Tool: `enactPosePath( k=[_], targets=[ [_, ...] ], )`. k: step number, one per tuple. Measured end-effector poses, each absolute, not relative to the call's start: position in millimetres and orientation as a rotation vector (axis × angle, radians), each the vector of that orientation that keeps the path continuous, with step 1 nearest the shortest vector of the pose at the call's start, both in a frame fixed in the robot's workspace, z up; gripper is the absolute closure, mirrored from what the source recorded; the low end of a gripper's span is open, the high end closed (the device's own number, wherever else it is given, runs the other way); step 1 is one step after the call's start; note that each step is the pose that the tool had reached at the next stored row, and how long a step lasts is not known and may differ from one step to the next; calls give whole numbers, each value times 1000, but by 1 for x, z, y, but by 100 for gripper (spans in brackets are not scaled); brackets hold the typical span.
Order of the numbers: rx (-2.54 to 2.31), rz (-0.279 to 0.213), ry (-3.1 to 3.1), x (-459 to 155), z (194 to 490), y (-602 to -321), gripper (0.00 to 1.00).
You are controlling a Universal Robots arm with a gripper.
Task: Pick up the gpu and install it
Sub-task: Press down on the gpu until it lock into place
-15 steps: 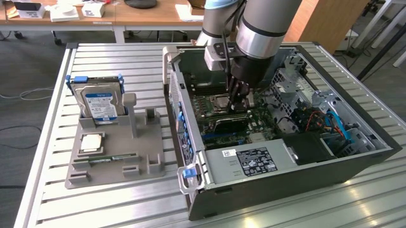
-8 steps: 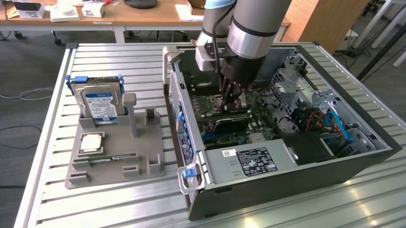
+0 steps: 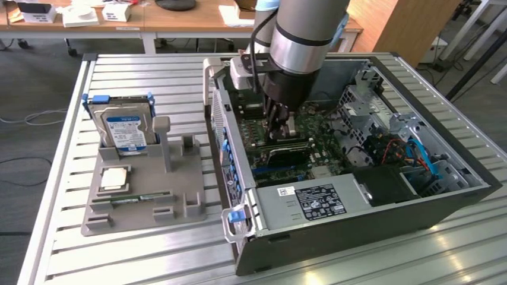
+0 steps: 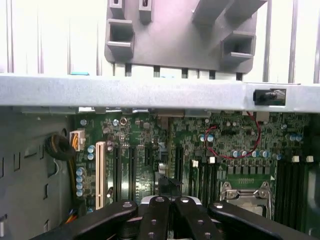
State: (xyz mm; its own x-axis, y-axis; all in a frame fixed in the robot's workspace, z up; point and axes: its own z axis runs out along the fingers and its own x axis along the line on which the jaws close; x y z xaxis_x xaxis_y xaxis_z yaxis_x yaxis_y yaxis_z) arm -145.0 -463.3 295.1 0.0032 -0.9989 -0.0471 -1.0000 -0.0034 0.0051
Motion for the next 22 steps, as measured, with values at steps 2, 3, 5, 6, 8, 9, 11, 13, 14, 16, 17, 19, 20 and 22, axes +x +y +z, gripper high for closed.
enactPosePath(
  k=[2,3,5,6,8,9,11,13,14,16,17,19,20,22],
  targets=[
    [-2204,58,2196,-145,295,-463,89],
    [-2204,58,2197,-146,295,-462,89],
    [-2204,58,2196,-147,295,-459,89],
    [-2204,57,2197,-147,295,-459,89],
    [-2204,58,2196,-147,295,-459,89],
    [-2204,57,2197,-148,294,-458,89],
    [-2204,57,2197,-151,293,-458,89],
    [-2204,57,2197,-153,291,-458,89],
    [-2204,57,2197,-153,291,-458,89],
    [-2204,57,2197,-153,291,-458,89],
    [-2204,58,2196,-153,291,-458,89],
    [-2204,58,2196,-153,287,-458,89],
    [-2204,58,2196,-153,285,-458,89],
    [-2204,58,2196,-153,283,-458,89]
  ],
)
